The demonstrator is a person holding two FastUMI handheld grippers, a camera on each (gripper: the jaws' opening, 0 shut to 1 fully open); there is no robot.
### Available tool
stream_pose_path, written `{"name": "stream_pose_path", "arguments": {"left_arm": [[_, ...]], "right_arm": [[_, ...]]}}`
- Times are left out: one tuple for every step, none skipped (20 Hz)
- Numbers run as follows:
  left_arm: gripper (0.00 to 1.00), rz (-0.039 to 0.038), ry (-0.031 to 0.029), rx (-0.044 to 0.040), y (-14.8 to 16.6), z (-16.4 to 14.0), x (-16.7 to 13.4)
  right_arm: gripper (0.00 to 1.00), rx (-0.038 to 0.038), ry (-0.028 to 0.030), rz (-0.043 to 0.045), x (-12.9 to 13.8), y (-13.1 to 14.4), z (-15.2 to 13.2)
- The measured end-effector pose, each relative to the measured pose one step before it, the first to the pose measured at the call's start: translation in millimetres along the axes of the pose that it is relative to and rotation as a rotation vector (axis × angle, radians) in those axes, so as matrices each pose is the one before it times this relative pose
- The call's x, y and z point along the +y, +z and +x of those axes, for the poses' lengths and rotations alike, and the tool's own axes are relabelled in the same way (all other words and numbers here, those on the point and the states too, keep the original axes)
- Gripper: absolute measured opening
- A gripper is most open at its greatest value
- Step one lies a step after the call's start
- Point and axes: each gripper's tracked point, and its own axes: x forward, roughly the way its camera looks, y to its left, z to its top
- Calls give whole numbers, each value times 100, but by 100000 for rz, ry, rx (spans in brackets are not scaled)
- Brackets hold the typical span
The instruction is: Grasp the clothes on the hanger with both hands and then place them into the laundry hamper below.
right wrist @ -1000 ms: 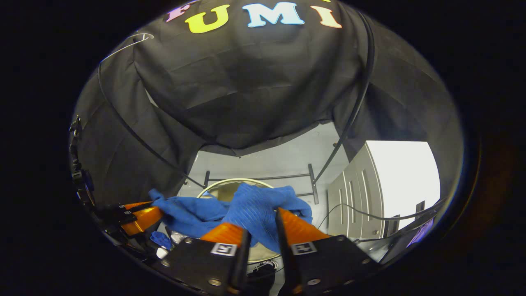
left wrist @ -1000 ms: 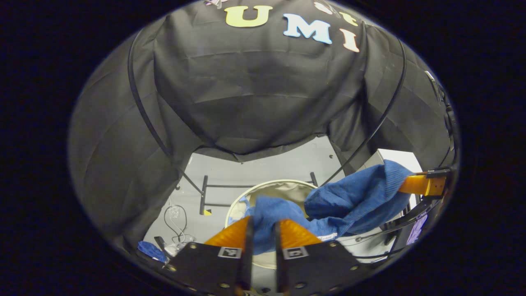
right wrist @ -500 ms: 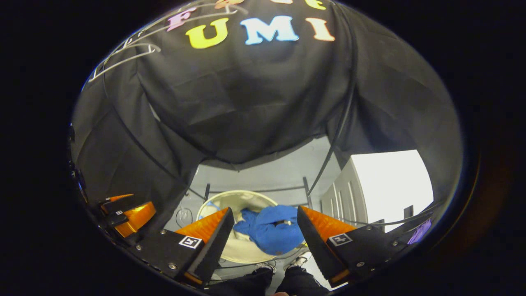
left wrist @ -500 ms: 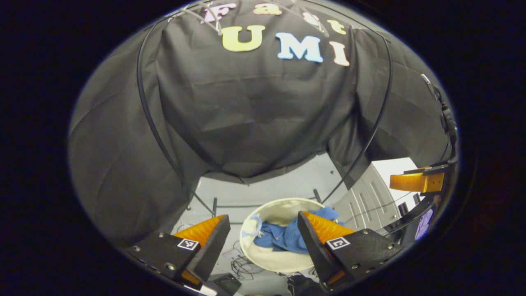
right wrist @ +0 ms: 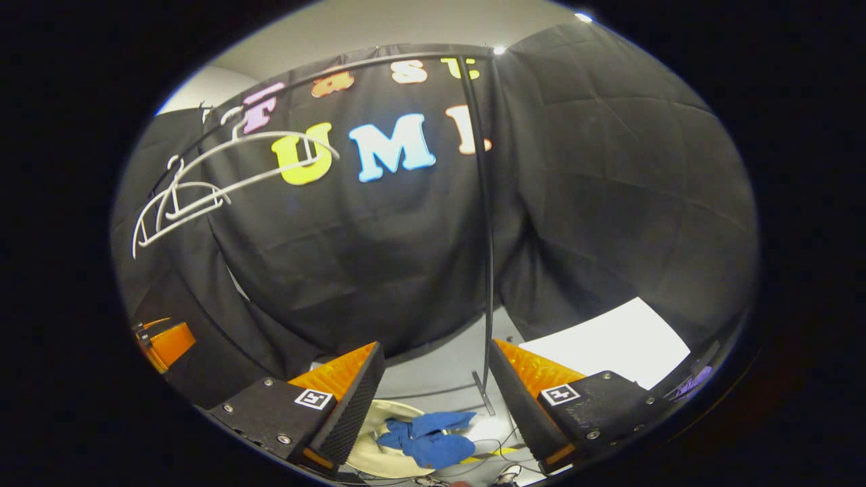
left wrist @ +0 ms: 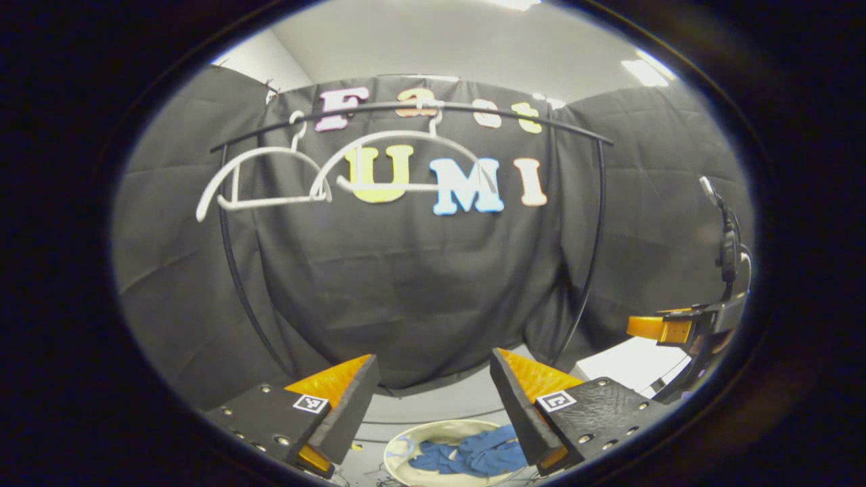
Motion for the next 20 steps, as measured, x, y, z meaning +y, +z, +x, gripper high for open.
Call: {"name": "stream_pose_path", "arguments": {"left_arm": [[95, -746, 1933, -1585, 1549, -853, -463], [95, -468, 1772, -1993, 1429, -897, -602], [95, -119, 2218, -2805, 1599, -796, -758], [95, 609, 1636, -1702, 1143, -668, -536], [95, 1341, 1632, -1431, 1327, -995, -699], [95, 1877, 1628, -1821, 1464, -950, -679], [95, 1468, 2276, -2361, 1523, -730, -516], [94, 123, 2229, -2160, 1146, -659, -407], [94, -1788, 1604, -1909, 1232, -738, -633], [95, -3248, 1101, -1635, 996, -996, -539], [95, -3881, 1379, -1615, 625, -1189, -270], [95, -3575, 1718, -1838, 799, -882, -111], [95, -2617, 1985, -2342, 826, -865, 355], [95, -1227, 1858, -2369, 962, -691, 585], [95, 18, 1230, -2682, 1153, -968, 626], [95, 963, 1089, -2487, 903, -686, 604], [95, 852, 1140, -1584, 636, -709, 609], [94, 499, -50, -1190, 506, -412, 342], [94, -219, -38, -817, 198, -489, 200], [94, -722, -448, 106, -79, -350, 392]], "right_arm": [[92, -3860, 2306, -973, -27, 1566, -423], [92, -3910, 1978, -1801, -223, 1739, -575], [95, -4393, 1202, -2058, -465, 1992, -421], [92, -4784, 968, -2012, -671, 2003, -366], [92, -4882, 1129, -1754, -611, 1934, -362], [92, -5183, 1184, -1655, -490, 2011, -375], [96, -4875, 1025, -1539, -644, 1866, -430], [100, -4201, 192, -864, -832, 1590, -406], [92, -3243, 34, -326, -910, 1177, -387], [92, -1979, -385, 571, -791, 806, -210], [92, -1480, -269, 1145, -800, 721, -340], [92, -1363, -215, 1340, -700, 789, -396], [92, -1249, -631, 977, -512, 644, -382], [92, -674, -1285, 109, -760, 266, -617], [91, -512, -1571, -565, -821, 253, -529], [91, -680, -1482, -670, -847, 148, 163], [91, -1130, -1239, -1017, -698, 167, -75], [91, -1034, -1766, -1087, -632, 163, -282], [95, -998, -1374, -1039, -519, 19, -290], [91, -515, -779, -735, -198, -73, -406]]}}
